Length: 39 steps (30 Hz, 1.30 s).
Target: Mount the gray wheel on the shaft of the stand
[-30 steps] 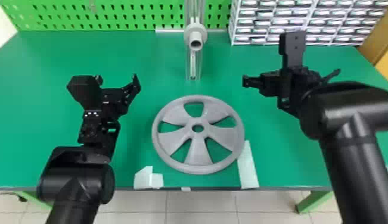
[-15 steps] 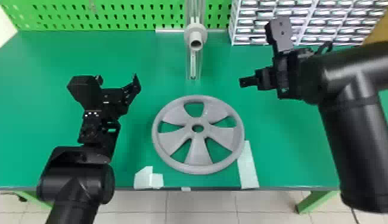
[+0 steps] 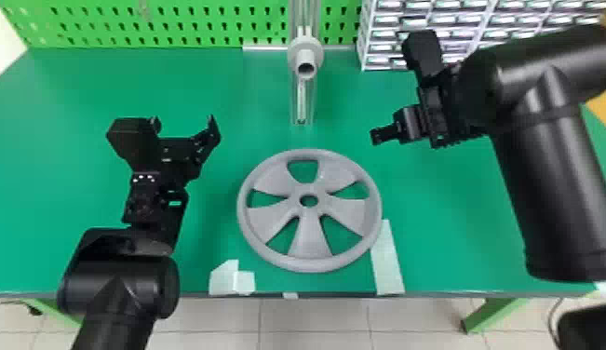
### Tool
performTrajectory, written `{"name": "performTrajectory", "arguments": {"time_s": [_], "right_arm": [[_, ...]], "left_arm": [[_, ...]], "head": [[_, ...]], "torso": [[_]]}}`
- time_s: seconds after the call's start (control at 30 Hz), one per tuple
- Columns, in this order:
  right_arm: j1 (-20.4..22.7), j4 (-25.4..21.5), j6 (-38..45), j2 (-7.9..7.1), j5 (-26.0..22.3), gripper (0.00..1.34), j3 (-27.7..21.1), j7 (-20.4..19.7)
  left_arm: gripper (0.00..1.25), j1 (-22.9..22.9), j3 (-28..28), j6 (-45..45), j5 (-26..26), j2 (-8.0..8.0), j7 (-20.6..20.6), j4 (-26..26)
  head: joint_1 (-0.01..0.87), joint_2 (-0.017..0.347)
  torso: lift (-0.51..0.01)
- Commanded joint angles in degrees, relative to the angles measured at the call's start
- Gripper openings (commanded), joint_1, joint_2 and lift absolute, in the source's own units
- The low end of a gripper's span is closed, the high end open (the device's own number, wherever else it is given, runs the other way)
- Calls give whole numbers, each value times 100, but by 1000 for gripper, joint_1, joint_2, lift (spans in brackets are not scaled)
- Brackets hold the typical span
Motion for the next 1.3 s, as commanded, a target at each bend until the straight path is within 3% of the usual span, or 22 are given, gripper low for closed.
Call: {"name": "performTrajectory", "arguments": {"time_s": [0.0, 0.2, 0.57, 1.27], "right_arm": [[-334, 496, 136, -34, -357, 1172, 165, 6], [-580, 892, 188, 45, -428, 1246, 271, 6], [-905, 1490, 188, 230, -454, 1250, 438, 6], [-1336, 2738, 57, 283, -577, 1255, 842, 59]], "left_arm": [[1057, 2, 0, 1, -23, 0, 0, 0], [1057, 2, 0, 1, -32, 0, 0, 9], [1057, 11, -9, 1, -49, 9, 0, 9], [1057, -7, -123, -8, -49, 53, 0, 0]], "head": [[865, 52], [865, 52], [865, 52], [865, 52]], "torso": [[-101], [-101], [-101], [-101]]}}
